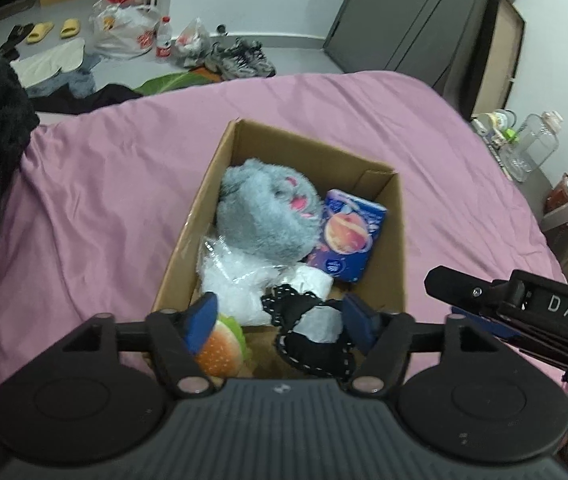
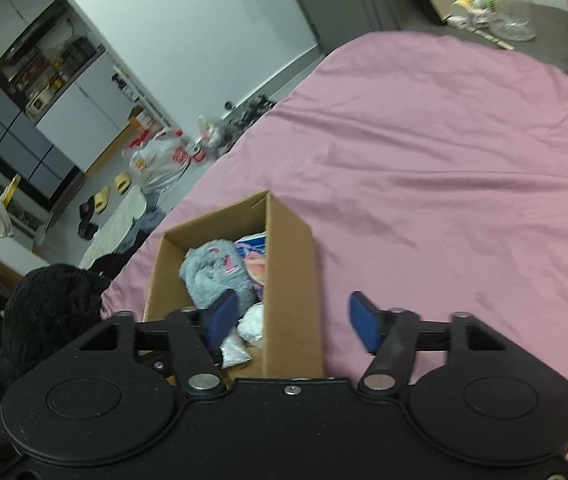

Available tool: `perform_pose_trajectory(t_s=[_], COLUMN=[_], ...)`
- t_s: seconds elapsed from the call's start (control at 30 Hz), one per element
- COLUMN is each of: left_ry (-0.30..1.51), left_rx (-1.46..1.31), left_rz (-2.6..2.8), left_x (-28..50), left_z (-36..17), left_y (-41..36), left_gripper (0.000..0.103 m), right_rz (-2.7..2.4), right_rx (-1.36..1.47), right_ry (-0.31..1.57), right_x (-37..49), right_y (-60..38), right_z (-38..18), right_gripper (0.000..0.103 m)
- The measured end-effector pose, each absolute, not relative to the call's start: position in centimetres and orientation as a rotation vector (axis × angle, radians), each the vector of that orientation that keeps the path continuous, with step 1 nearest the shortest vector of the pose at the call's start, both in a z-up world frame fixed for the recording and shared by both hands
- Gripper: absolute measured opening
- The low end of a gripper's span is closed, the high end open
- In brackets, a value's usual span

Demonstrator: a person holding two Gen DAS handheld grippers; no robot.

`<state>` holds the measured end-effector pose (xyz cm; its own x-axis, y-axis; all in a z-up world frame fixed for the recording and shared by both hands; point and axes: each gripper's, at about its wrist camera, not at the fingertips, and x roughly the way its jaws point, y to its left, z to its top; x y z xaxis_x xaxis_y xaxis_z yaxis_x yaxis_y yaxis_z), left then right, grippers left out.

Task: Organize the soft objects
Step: 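Open both grippers to drop the denim plush into the box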

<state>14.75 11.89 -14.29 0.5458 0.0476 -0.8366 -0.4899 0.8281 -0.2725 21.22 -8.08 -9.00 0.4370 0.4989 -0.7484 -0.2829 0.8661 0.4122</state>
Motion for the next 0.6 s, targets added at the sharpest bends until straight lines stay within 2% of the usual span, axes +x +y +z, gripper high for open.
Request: perform_pose_trajectory(t_s=[0.03, 0.13, 0.2, 0.3, 0.47, 0.6], left_ry=[0.944, 0.941, 0.938, 0.925, 0.918, 0.904], left_rx=[-0.515, -0.500, -0.488, -0.461, -0.420, -0.376], left_rz=[0.330, 0.310, 0.289, 0.252, 0.212, 0.187], left_x=[14.6, 14.3, 14.1, 13.7, 12.6, 11.5], left_z=[-14.0, -13.2, -12.6, -11.5, -9.9, -8.6], left_y=[11.7, 11.3, 11.0, 10.3, 9.2, 8.4], left_gripper=[0.075, 0.082, 0.084, 0.084, 0.087, 0.088], right_rz=[0.481, 0.442, 0.426, 0.405, 0.376, 0.364], right_rx=[0.236, 0.216, 0.222, 0.238, 0.249, 0.245], right_ry=[0.996, 0.958, 0.942, 0.940, 0.921, 0.904], right_x=[21.0, 20.0, 19.4, 18.4, 16.2, 14.8], right_y=[-8.4, -9.8, -10.6, -12.0, -13.8, -14.6], right_z=[-8.7, -7.6, -7.0, -6.4, -5.4, -4.6], right_gripper=[0.077, 0.086, 0.092, 0.094, 0.103, 0.103])
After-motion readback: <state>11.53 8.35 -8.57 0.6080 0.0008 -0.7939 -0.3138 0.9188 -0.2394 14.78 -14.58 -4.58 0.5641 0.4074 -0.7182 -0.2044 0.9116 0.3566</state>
